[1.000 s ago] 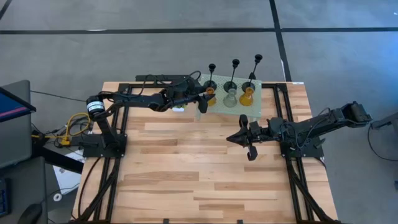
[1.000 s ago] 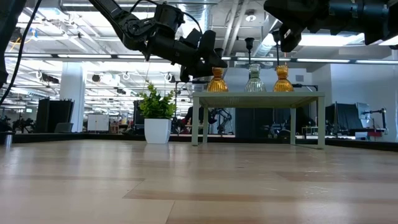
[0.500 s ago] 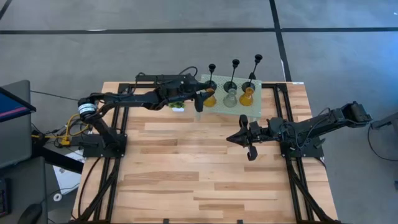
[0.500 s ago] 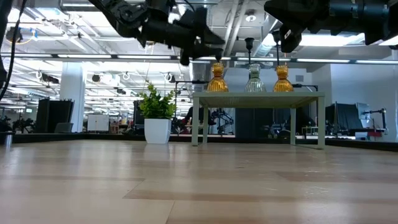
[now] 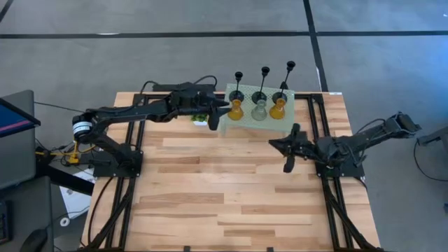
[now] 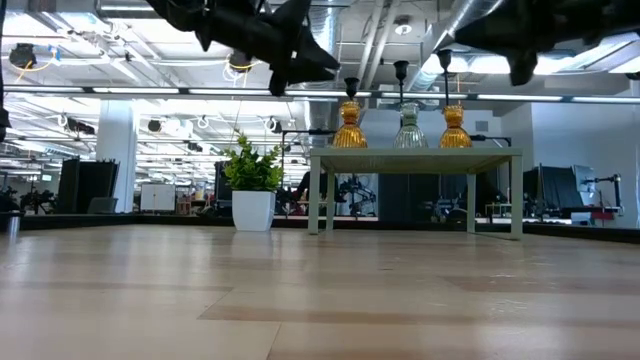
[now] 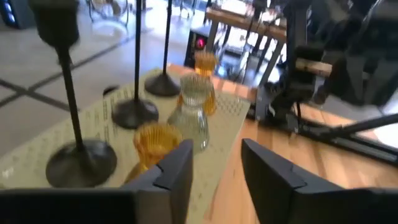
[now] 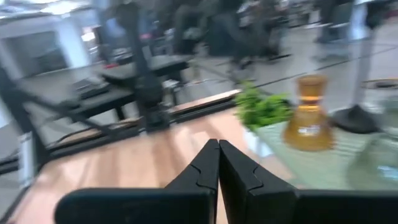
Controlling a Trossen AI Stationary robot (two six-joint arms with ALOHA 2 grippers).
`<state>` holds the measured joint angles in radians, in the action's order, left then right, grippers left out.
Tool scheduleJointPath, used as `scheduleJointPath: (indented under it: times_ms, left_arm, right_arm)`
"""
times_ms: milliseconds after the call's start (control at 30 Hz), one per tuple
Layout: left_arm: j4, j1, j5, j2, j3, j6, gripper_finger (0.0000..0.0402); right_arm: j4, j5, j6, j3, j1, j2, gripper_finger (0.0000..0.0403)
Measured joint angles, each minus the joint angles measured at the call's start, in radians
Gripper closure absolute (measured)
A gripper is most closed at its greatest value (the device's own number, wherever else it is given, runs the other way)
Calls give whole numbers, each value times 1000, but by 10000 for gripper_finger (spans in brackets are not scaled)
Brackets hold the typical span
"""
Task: Pick & Place candle stick holders
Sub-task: Adjust the gold glass candle holder on the shelf
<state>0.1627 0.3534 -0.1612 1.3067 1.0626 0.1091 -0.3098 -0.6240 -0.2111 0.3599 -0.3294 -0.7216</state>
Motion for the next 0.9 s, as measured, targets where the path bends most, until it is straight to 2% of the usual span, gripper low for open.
scheduleJointPath:
  times_ms: [133,233,433,600,900]
  left_arm:
    - [-25,-9,4,19,-9,-39,306]
    - [-18,-30,64,18,-48,-85,336]
    - [26,-81,240,-13,-166,-189,389]
    - [112,-101,257,-34,-247,-210,393]
    - [167,-100,258,-142,-365,-204,390]
  right_arm:
    - [2,-205,0,0,-70,2,403]
    - [7,-328,0,0,-93,-18,403]
    - [14,-392,-18,0,-82,-64,403]
    - [67,-534,-27,0,-84,-68,403]
    - [148,-528,-28,0,-85,-69,403]
